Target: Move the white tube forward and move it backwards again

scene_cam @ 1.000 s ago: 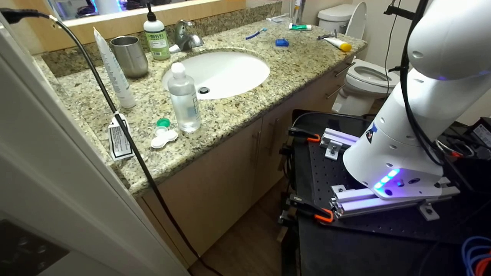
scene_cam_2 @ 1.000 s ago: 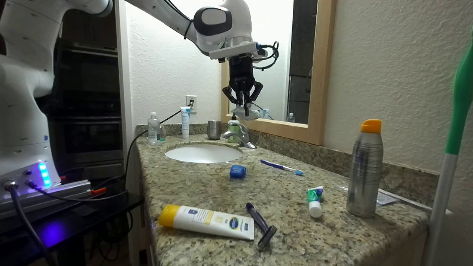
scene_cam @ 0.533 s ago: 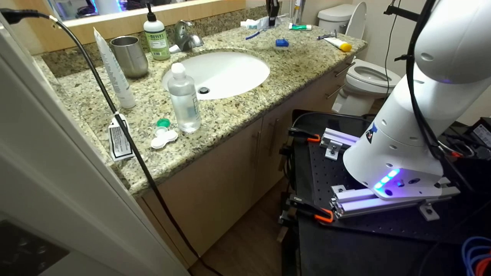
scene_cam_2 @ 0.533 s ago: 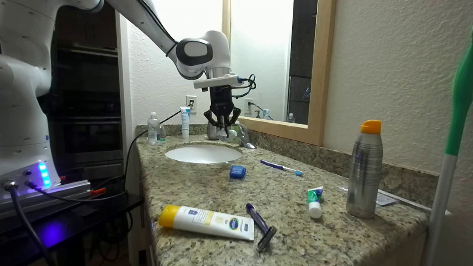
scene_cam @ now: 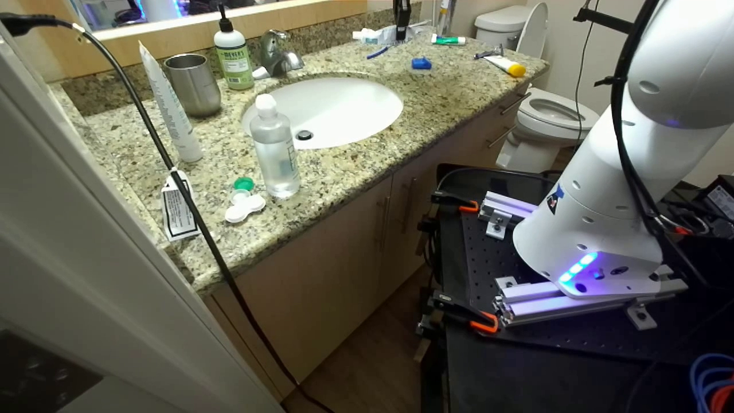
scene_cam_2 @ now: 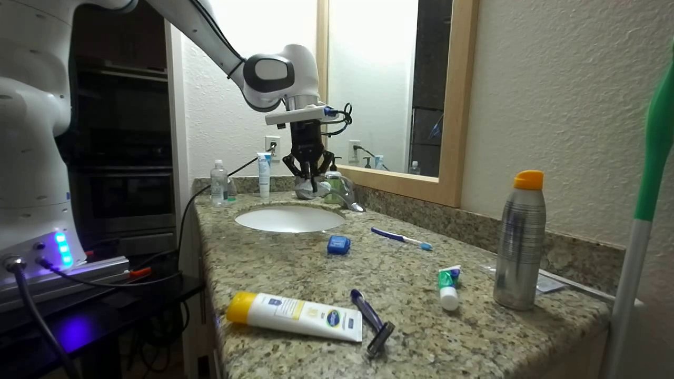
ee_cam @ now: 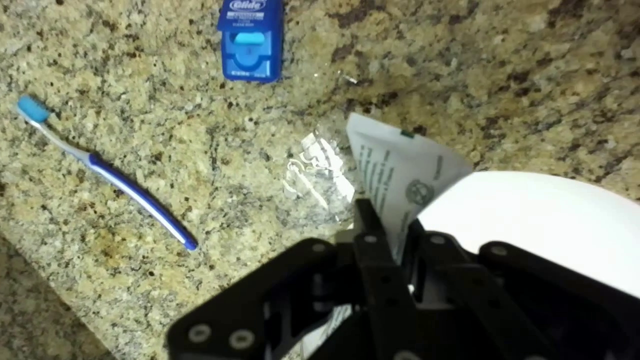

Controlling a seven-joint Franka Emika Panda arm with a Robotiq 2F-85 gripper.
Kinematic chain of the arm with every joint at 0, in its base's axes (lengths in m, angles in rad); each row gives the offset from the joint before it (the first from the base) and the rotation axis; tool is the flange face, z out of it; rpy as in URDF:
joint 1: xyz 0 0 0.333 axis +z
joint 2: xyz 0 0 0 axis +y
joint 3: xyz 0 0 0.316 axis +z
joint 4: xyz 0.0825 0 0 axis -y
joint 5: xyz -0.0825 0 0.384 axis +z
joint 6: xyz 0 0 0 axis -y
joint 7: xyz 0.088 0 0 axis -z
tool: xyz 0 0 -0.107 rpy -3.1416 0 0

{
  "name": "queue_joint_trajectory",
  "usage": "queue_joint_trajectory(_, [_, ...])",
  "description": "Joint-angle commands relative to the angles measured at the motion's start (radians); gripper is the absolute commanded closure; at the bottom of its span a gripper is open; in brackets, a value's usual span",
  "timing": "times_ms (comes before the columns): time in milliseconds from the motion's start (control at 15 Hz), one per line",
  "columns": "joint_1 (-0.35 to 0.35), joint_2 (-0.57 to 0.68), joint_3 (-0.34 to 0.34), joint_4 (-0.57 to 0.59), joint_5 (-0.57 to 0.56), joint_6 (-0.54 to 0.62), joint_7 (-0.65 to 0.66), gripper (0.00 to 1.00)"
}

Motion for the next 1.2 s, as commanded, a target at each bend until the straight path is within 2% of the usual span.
queue_joint_trajectory(0, [0.073, -0.021, -0.040, 0.017, -0.088, -0.199, 0.009, 0.97])
queue_joint_trajectory(133, [0.082, -0.002, -0.055, 0.058, -0.089, -0.328, -0.055, 0.97])
queue_joint_trajectory(267, [0.066, 0.009, -0.077, 0.097, -0.065, -0.433, -0.174, 0.97])
queue_joint_trajectory(333, [0.051, 0.008, -0.090, 0.110, -0.053, -0.455, -0.248, 0.97])
queue_joint_trajectory(400, [-0.007, -0.010, -0.058, 0.105, -0.062, -0.464, -0.333, 0.97])
queue_joint_trajectory(467, [-0.045, -0.025, -0.037, 0.092, -0.070, -0.444, -0.404, 0.97])
queue_joint_trajectory(733, [-0.169, -0.019, -0.038, 0.084, -0.055, -0.353, -0.724, 0.97])
queue_joint_trajectory(867, [-0.168, -0.029, -0.096, 0.076, -0.045, -0.306, -0.883, 0.97])
queue_joint_trajectory(1133, [-0.200, -0.074, -0.136, 0.010, -0.059, -0.185, -1.134, 0.97])
